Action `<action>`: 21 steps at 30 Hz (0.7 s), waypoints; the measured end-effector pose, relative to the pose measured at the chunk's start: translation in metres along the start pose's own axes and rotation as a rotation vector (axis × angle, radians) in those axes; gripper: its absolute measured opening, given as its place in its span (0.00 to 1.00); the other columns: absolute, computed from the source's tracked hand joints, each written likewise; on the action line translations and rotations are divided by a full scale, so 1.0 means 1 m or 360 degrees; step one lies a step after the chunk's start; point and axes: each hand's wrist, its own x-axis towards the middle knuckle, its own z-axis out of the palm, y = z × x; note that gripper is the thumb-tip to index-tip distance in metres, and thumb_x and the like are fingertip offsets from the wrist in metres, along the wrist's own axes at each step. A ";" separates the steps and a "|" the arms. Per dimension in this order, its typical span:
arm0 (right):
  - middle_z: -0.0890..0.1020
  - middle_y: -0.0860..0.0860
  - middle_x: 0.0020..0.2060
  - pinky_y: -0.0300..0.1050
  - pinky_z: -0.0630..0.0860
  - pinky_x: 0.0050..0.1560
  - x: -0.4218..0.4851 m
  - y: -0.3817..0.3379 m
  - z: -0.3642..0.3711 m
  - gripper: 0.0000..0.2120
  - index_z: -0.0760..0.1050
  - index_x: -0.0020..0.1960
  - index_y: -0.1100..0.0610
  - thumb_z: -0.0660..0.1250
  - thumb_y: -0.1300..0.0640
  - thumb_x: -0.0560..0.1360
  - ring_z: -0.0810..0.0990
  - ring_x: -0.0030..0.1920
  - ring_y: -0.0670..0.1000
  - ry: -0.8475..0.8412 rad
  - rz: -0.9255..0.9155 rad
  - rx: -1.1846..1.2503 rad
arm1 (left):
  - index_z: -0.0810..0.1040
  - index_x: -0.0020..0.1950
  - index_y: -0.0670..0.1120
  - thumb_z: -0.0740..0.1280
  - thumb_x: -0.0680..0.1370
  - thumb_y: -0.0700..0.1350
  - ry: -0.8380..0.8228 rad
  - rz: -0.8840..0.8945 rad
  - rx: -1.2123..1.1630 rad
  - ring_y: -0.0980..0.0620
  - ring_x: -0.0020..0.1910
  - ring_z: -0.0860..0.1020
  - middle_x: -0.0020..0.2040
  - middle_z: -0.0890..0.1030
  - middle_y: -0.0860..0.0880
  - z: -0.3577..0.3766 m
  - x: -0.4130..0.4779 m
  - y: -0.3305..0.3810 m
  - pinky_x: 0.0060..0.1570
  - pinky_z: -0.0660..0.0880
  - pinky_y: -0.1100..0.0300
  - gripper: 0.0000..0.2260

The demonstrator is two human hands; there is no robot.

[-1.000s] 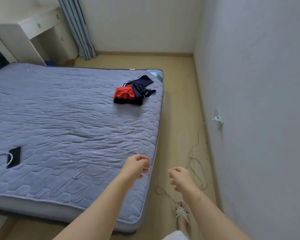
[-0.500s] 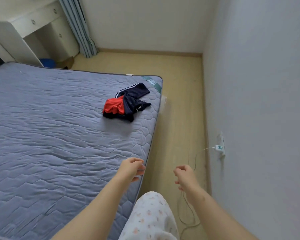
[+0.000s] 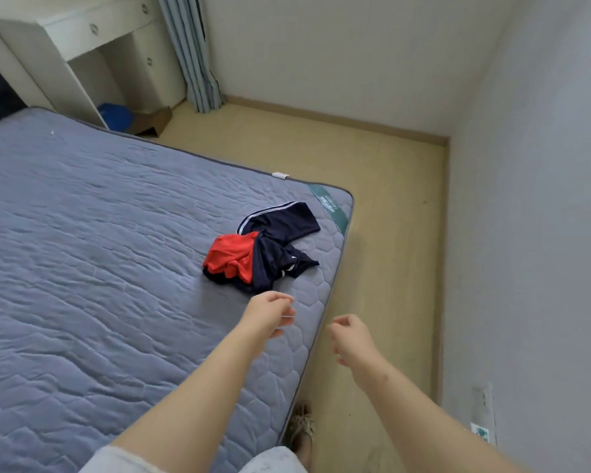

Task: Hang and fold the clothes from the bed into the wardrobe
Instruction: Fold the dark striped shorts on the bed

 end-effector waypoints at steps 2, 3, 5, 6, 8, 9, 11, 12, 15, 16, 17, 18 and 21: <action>0.73 0.50 0.39 0.40 0.64 0.33 0.025 -0.029 0.009 0.05 0.70 0.50 0.55 0.60 0.60 0.75 0.71 0.37 0.50 -0.0089 -0.0031 -0.0007 | 0.75 0.43 0.50 0.58 0.79 0.40 0.0062 -0.0010 -0.0035 0.56 0.34 0.76 0.37 0.78 0.51 -0.009 0.023 0.021 0.33 0.66 0.63 0.10; 0.73 0.50 0.38 0.40 0.64 0.32 0.037 -0.042 0.013 0.05 0.70 0.49 0.55 0.59 0.61 0.74 0.71 0.36 0.50 -0.0128 -0.0028 -0.0008 | 0.75 0.43 0.50 0.58 0.79 0.40 0.0096 -0.0024 -0.0052 0.56 0.35 0.76 0.37 0.78 0.51 -0.014 0.032 0.029 0.33 0.66 0.63 0.10; 0.73 0.51 0.39 0.40 0.64 0.31 0.059 -0.063 0.019 0.03 0.70 0.47 0.55 0.59 0.61 0.75 0.72 0.38 0.52 -0.0217 -0.0008 -0.0039 | 0.75 0.44 0.50 0.58 0.79 0.40 0.0156 -0.0062 -0.0093 0.56 0.35 0.77 0.37 0.79 0.51 -0.025 0.051 0.041 0.33 0.66 0.63 0.09; 0.73 0.51 0.40 0.40 0.64 0.32 0.070 -0.072 0.022 0.03 0.70 0.47 0.55 0.59 0.61 0.75 0.72 0.40 0.53 -0.0254 0.0005 -0.0080 | 0.75 0.44 0.50 0.58 0.79 0.40 0.0182 -0.0090 -0.0103 0.56 0.35 0.77 0.37 0.79 0.52 -0.030 0.060 0.045 0.34 0.66 0.63 0.09; 0.74 0.52 0.40 0.40 0.64 0.32 0.095 -0.089 0.026 0.04 0.70 0.48 0.55 0.59 0.61 0.75 0.72 0.41 0.53 -0.0299 -0.0002 -0.0173 | 0.75 0.44 0.51 0.58 0.79 0.41 0.0232 -0.0131 -0.0139 0.56 0.35 0.77 0.38 0.79 0.52 -0.038 0.079 0.053 0.33 0.66 0.64 0.09; 0.74 0.51 0.38 0.40 0.64 0.32 0.108 -0.099 0.029 0.04 0.70 0.47 0.55 0.59 0.61 0.74 0.72 0.40 0.53 -0.0323 -0.0015 -0.0217 | 0.75 0.44 0.51 0.58 0.79 0.41 0.0261 -0.0142 -0.0174 0.56 0.35 0.77 0.38 0.79 0.52 -0.042 0.089 0.057 0.33 0.67 0.64 0.09; 0.73 0.50 0.36 0.39 0.63 0.31 0.134 -0.117 0.035 0.03 0.70 0.46 0.55 0.58 0.61 0.75 0.71 0.37 0.51 -0.0386 -0.0029 -0.0315 | 0.75 0.44 0.50 0.58 0.80 0.41 0.0339 -0.0183 -0.0244 0.56 0.35 0.77 0.38 0.78 0.51 -0.050 0.111 0.066 0.33 0.67 0.64 0.09; 0.73 0.50 0.36 0.39 0.63 0.31 0.149 -0.126 0.038 0.03 0.70 0.45 0.55 0.58 0.61 0.75 0.70 0.36 0.51 -0.0425 -0.0036 -0.0353 | 0.75 0.44 0.50 0.58 0.79 0.41 0.0379 -0.0208 -0.0270 0.56 0.34 0.76 0.38 0.78 0.51 -0.052 0.123 0.071 0.33 0.67 0.63 0.09; 0.73 0.49 0.35 0.41 0.64 0.36 0.196 -0.151 0.044 0.04 0.68 0.42 0.57 0.58 0.62 0.75 0.69 0.37 0.52 -0.0516 -0.0060 -0.0506 | 0.75 0.44 0.50 0.58 0.79 0.41 0.0506 -0.0288 -0.0357 0.56 0.34 0.76 0.38 0.78 0.51 -0.053 0.159 0.082 0.33 0.67 0.63 0.09; 0.73 0.50 0.35 0.42 0.63 0.38 0.213 -0.160 0.046 0.05 0.66 0.40 0.56 0.58 0.63 0.74 0.69 0.37 0.52 -0.0553 -0.0067 -0.0574 | 0.74 0.44 0.50 0.58 0.79 0.41 0.0548 -0.0323 -0.0385 0.56 0.33 0.75 0.38 0.78 0.51 -0.052 0.170 0.086 0.32 0.67 0.63 0.09; 0.72 0.50 0.35 0.43 0.62 0.39 0.229 -0.168 0.048 0.06 0.65 0.38 0.56 0.58 0.63 0.74 0.68 0.38 0.52 -0.0603 -0.0063 -0.0638 | 0.75 0.43 0.50 0.57 0.79 0.40 0.0590 -0.0366 -0.0418 0.56 0.33 0.75 0.37 0.77 0.51 -0.050 0.181 0.090 0.32 0.67 0.64 0.09; 0.71 0.51 0.36 0.43 0.62 0.39 0.245 -0.175 0.050 0.06 0.65 0.38 0.56 0.58 0.63 0.73 0.68 0.38 0.52 -0.0651 -0.0052 -0.0701 | 0.75 0.43 0.50 0.57 0.79 0.40 0.0632 -0.0422 -0.0450 0.56 0.32 0.75 0.37 0.77 0.51 -0.047 0.193 0.092 0.31 0.66 0.64 0.09; 0.71 0.49 0.34 0.41 0.64 0.36 0.288 -0.193 0.054 0.05 0.69 0.40 0.55 0.58 0.62 0.74 0.69 0.37 0.52 -0.0763 -0.0006 -0.0896 | 0.75 0.42 0.50 0.58 0.79 0.41 0.0751 -0.0605 -0.0548 0.56 0.32 0.75 0.37 0.78 0.51 -0.035 0.225 0.095 0.31 0.67 0.64 0.09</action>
